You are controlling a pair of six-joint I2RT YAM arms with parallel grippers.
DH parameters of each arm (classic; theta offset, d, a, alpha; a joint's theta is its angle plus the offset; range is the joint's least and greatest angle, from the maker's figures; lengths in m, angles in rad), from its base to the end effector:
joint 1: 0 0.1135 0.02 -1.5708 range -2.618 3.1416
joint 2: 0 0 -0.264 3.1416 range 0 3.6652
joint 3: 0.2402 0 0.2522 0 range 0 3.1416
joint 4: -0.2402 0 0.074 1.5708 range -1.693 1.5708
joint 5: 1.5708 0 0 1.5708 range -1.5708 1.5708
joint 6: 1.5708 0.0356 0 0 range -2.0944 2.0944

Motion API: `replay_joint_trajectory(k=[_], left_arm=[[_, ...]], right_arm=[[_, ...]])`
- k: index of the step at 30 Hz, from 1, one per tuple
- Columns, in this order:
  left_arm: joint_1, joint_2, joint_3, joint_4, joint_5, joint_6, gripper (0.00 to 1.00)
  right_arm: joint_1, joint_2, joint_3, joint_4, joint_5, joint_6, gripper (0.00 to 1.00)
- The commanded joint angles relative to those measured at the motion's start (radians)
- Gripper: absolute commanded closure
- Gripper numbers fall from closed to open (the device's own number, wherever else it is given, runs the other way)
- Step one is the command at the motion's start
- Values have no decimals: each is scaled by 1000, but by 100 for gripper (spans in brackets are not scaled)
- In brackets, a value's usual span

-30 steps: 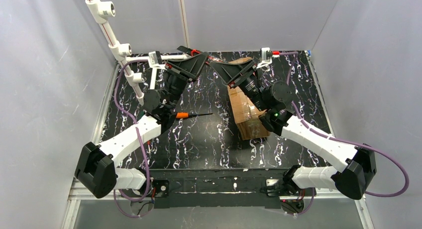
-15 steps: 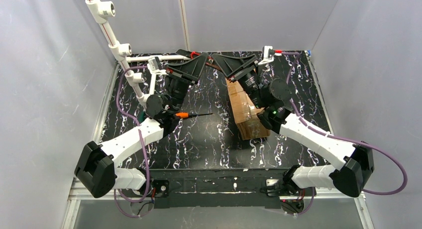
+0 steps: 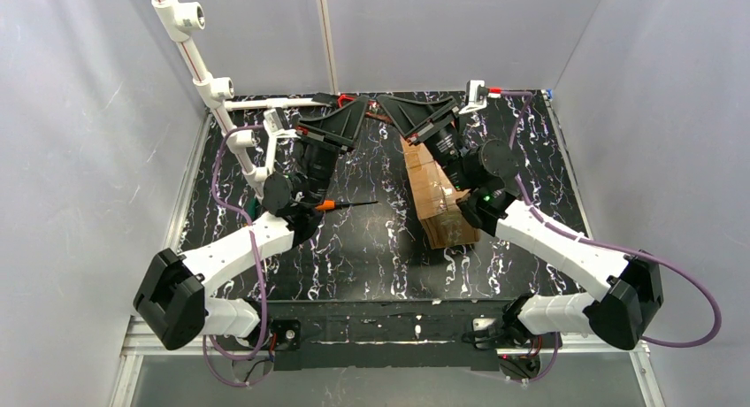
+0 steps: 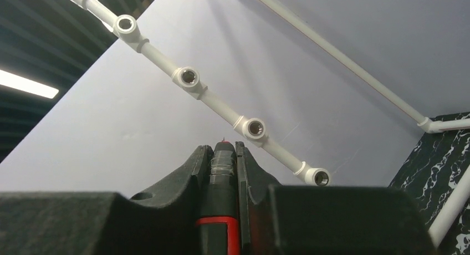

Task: Unpack the express box
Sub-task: Adjust the knife.

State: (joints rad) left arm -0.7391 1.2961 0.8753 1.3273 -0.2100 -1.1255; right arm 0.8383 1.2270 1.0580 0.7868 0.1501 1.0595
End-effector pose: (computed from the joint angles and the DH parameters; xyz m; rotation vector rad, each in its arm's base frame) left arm 0.1998 -0.1721 0.4080 -0.3716 0.6972 -1.7115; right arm 0.1856 0.1984 0.4432 0.2769 1.0612 1.6614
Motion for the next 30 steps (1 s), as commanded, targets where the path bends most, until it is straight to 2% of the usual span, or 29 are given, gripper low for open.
replay_joint_trajectory(k=[1, 3, 6, 8, 9, 10, 11, 12, 13, 16, 20, 28, 30], left_arm=[[0, -26, -42, 18, -39, 44, 100], [-1, -19, -60, 18, -61, 21, 100], [-1, -13, -52, 33, -66, 28, 100], [-1, -16, -41, 41, -57, 53, 100], [-1, -19, -40, 42, -60, 59, 100], [0, -19, -38, 43, -62, 62, 100], [0, -19, -38, 46, -63, 63, 100], [0, -19, -39, 48, -63, 64, 100], [1, -17, -39, 49, -63, 60, 100], [0, -5, -39, 54, -67, 39, 100], [0, 3, -33, 58, -68, 43, 100], [-1, 17, -15, 58, -71, 61, 100], [-1, 23, -16, 59, -76, 60, 100]], right_arm=[[-89, -27, 20, 42, -76, 80, 99], [-119, -9, 31, 31, -117, 106, 99], [-126, 6, 77, -9, -201, 62, 97], [-127, -23, 21, 31, -188, 73, 61], [-127, -43, -5, 36, -175, 83, 39], [-127, -55, -23, 25, -159, 90, 25], [-127, -67, -37, 20, -156, 91, 17], [-127, -73, -49, 26, -155, 91, 15], [-127, -77, -57, 36, -155, 96, 15], [-127, -61, -53, 64, -155, 125, 24], [-127, -23, -54, 109, -189, 195, 28], [-102, 15, -81, 166, -174, 259, 51], [-101, 22, -71, 166, -169, 257, 52]])
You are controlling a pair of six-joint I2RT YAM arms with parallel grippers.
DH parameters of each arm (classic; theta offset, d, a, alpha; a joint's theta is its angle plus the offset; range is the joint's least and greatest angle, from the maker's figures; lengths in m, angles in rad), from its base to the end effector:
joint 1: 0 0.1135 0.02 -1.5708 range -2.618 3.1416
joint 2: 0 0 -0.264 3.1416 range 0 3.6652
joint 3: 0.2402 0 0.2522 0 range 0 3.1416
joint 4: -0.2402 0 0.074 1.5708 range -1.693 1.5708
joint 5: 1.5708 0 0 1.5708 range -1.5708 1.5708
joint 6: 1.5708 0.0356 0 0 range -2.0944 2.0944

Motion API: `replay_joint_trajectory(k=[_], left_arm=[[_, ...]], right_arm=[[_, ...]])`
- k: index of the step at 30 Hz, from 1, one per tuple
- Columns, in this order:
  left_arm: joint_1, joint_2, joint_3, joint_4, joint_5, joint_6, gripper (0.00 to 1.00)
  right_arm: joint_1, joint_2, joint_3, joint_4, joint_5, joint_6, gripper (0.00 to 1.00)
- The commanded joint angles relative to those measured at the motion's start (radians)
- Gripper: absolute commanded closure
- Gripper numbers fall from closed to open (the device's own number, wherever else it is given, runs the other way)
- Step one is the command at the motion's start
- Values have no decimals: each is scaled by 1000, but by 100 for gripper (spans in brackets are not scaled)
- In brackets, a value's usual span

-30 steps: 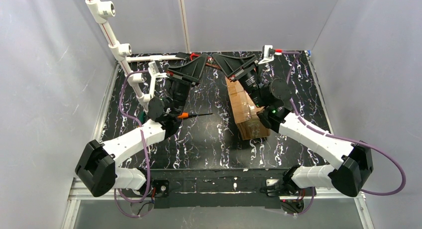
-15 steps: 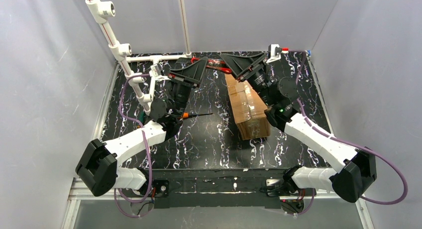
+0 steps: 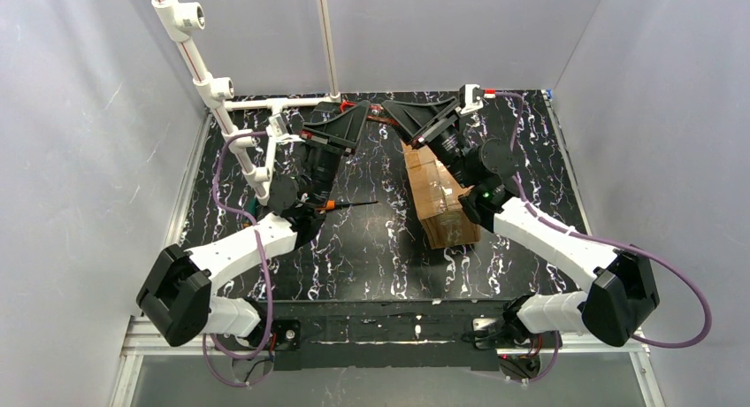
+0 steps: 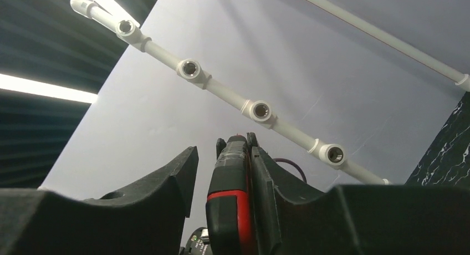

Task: Unpack the express box
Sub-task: Adjust the knife.

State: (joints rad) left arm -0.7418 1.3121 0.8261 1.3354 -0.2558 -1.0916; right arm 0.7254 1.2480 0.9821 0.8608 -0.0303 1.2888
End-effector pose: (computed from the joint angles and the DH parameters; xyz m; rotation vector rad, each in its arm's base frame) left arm 0.2042 -0.1749 0.3888 -0.4136 0.7509 -1.6436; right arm 0.2081 0.1860 0.4188 0.2884 1.1146 1.8421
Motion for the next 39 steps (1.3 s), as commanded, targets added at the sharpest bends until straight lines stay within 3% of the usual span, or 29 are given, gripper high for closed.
replay_joint_trajectory(k=[1, 4, 6, 11, 14, 15, 17, 18, 22, 25, 28, 31, 39], left_arm=[[1, 8, 33, 51, -32, 30, 100], [-6, 9, 33, 53, -45, 48, 100], [-7, 9, 34, 54, -49, 58, 100], [-19, 18, 34, 56, -57, 66, 100], [-23, 17, 22, 52, -39, 102, 100], [-22, -2, 3, 30, -31, 134, 91], [-23, -70, -49, -107, -37, 152, 49], [-23, -113, -78, -205, -50, 154, 38], [-28, -208, -169, -385, -23, 170, 12], [-28, -279, -212, -575, 73, 191, 12], [-34, -303, -179, -825, 197, 252, 13], [-58, -246, -75, -1067, 292, 336, 14], [-66, -10, 200, -1271, 359, 379, 11]], right_arm=[[16, 4, 9, 93, 16, 24, 51], [25, 11, 11, 84, 25, 20, 42], [28, 16, 4, 94, 59, 18, 42], [33, 41, 32, 67, 59, 3, 99], [27, 1, 3, 31, 118, -57, 99], [-7, -17, 8, -21, 108, -74, 99], [-93, -45, 32, -83, 67, -99, 99], [-132, -58, 33, -87, 56, -104, 99], [-221, -63, 81, -202, 49, -209, 99], [-279, -35, 175, -321, -2, -356, 99], [-276, -5, 393, -627, 15, -693, 99], [-247, 52, 580, -926, 185, -930, 99], [-141, 71, 644, -1023, 385, -1184, 99]])
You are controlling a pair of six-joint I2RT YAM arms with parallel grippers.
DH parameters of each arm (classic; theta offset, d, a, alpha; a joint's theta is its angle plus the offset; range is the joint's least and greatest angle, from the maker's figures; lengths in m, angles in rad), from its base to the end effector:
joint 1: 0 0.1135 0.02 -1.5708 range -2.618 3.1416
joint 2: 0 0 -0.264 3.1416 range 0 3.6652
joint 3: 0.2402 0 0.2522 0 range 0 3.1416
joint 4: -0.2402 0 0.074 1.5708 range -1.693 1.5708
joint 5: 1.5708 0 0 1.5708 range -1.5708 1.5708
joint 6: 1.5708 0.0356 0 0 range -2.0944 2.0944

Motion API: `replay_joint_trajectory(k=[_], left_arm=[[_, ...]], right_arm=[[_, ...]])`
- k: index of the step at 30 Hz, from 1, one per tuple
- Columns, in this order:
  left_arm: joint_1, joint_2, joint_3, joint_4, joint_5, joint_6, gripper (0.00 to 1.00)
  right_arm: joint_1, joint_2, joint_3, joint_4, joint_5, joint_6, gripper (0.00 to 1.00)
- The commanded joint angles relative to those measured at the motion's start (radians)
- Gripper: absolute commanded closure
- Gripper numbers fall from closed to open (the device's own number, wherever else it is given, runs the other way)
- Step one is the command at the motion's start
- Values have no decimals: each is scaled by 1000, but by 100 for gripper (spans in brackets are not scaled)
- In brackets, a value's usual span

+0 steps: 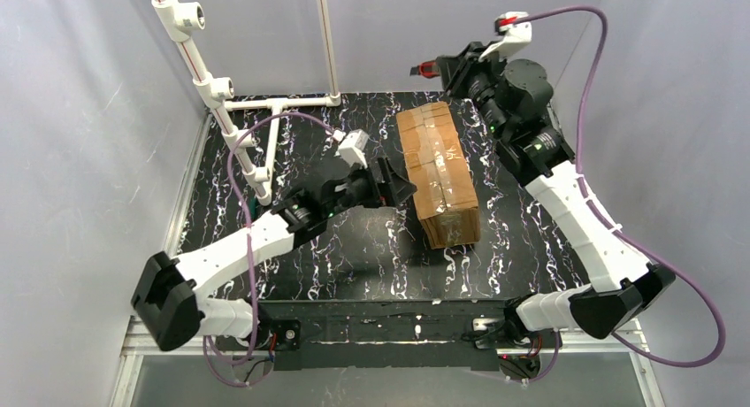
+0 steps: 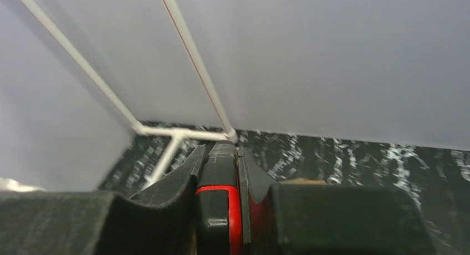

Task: Unpack the express box
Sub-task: Adjust the knife, then adjust the express box at the center of the board.

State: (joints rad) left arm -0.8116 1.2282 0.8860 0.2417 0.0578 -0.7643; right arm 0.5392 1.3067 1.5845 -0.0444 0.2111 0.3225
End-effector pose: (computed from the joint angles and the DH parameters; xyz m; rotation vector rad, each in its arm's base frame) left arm 0.1989 -0.2126 0.3255 0.0910 1.8253 -1.2083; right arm 0.2407 0.1353 0.5184 0.0341 1.3660 0.5855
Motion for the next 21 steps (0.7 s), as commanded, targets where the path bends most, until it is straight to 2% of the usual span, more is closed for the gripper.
replay_joint_trajectory(k=[1, 4, 6, 9, 14, 21], left_arm=[[13, 107, 177, -199, 55, 39, 11], [96, 205, 291, -328, 145, -88, 20], [123, 260, 347, -379, 206, -105, 23], [124, 267, 333, -322, 226, -132, 21], [124, 305, 355, -303, 221, -134, 19], [124, 416, 412, -255, 235, -139, 24]], right_arm=[[50, 11, 44, -119, 156, -240, 99], [57, 9, 38, -107, 199, -292, 99], [57, 12, 45, -107, 215, -301, 99], [73, 43, 92, -139, 226, -317, 99], [137, 88, 132, -166, 338, -387, 99], [196, 120, 145, -181, 424, -437, 99]])
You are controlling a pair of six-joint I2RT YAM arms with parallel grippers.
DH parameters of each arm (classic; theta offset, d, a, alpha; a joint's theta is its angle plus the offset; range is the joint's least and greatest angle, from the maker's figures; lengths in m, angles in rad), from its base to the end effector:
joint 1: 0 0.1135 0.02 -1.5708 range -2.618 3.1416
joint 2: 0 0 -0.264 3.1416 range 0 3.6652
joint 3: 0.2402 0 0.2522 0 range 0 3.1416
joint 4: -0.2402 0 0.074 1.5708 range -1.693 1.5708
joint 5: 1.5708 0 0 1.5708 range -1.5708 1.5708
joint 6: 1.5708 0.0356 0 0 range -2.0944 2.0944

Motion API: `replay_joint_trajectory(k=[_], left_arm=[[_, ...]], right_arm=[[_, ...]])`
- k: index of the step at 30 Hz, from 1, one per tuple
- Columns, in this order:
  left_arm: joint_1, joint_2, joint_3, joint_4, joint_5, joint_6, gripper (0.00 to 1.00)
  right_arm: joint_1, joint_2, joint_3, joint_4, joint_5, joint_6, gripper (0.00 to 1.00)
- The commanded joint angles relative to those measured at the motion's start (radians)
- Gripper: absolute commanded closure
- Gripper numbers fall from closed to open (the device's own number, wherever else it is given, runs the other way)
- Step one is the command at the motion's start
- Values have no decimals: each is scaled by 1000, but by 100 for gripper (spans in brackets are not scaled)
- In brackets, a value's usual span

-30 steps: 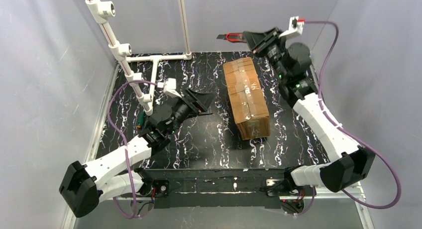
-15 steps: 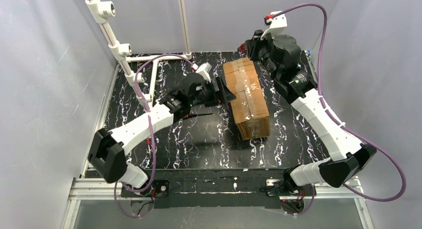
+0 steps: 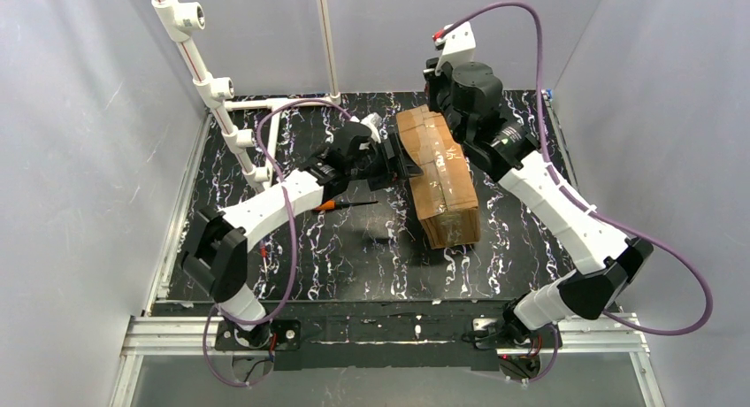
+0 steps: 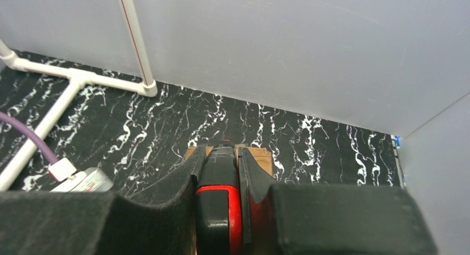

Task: Unpack the express box
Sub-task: Adjust the express box at the center of the board.

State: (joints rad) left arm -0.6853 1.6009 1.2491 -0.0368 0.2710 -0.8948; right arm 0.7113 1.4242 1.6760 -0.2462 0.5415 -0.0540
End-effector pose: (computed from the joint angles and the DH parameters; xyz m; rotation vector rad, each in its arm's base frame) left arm 0.2872 -0.2471 0.3083 -0.0295 2.1831 -1.2452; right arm 0.2455 0.1873 0.4944 -0.1727 1.5572 0.0934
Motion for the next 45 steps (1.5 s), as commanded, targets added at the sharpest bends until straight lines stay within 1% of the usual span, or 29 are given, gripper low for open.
replay_joint_trajectory(k=[1, 4, 7, 10, 15, 18, 19, 20, 21, 22, 23, 25, 27, 29, 33, 36, 39, 43, 45], left_arm=[[-2, 61, 56, 30, 17, -12, 24], [-1, 115, 84, 29, 18, -17, 28], [-2, 133, 96, 23, 0, -8, 32], [-3, 146, 104, 29, -4, -5, 33], [-9, 189, 144, 10, 8, 6, 36], [-11, 210, 171, -18, 12, 22, 37], [-11, 209, 171, -16, 16, 24, 36], [-12, 202, 165, -11, 24, 27, 32], [-11, 192, 158, 11, 39, 33, 29], [-10, 182, 151, 23, 55, 38, 27], [-10, 172, 144, 31, 72, 39, 25], [1, 155, 132, 88, 124, 23, 21], [18, 147, 138, 98, 171, 3, 19], [30, 144, 154, 98, 196, 9, 18], [47, 187, 199, 100, 233, 3, 17], [55, 234, 226, 101, 261, -13, 17], [55, 263, 241, 106, 284, -28, 18], [55, 273, 263, 114, 307, -7, 18], [59, 272, 269, 104, 334, 10, 18]], right_arm=[[25, 7, 55, 14, 97, -65, 99], [25, 20, 62, -2, 95, -72, 99], [25, 37, 65, -1, 90, -85, 99], [21, 57, 70, 7, 100, -90, 99], [-17, 103, 89, 0, 67, -64, 99], [-44, 95, 53, 27, 68, -38, 99], [-67, 77, 29, 50, 55, -14, 99], [-103, 61, 9, 56, 27, 23, 99], [-160, 50, 0, 50, -5, 58, 99], [-181, 41, -1, 35, -23, 91, 99], [-204, 30, -2, 22, -10, 104, 99], [-207, -7, -8, 13, 74, 93, 99], [-217, -25, -1, -6, 160, 65, 99], [-242, -18, 8, -76, 232, 63, 99], [-282, -23, -113, -170, 253, 127, 99], [-328, -66, -236, -178, 182, 185, 99], [-387, -89, -326, -202, 28, 240, 99], [-387, -141, -422, -191, -106, 280, 99], [-353, -152, -441, -197, -145, 287, 99]])
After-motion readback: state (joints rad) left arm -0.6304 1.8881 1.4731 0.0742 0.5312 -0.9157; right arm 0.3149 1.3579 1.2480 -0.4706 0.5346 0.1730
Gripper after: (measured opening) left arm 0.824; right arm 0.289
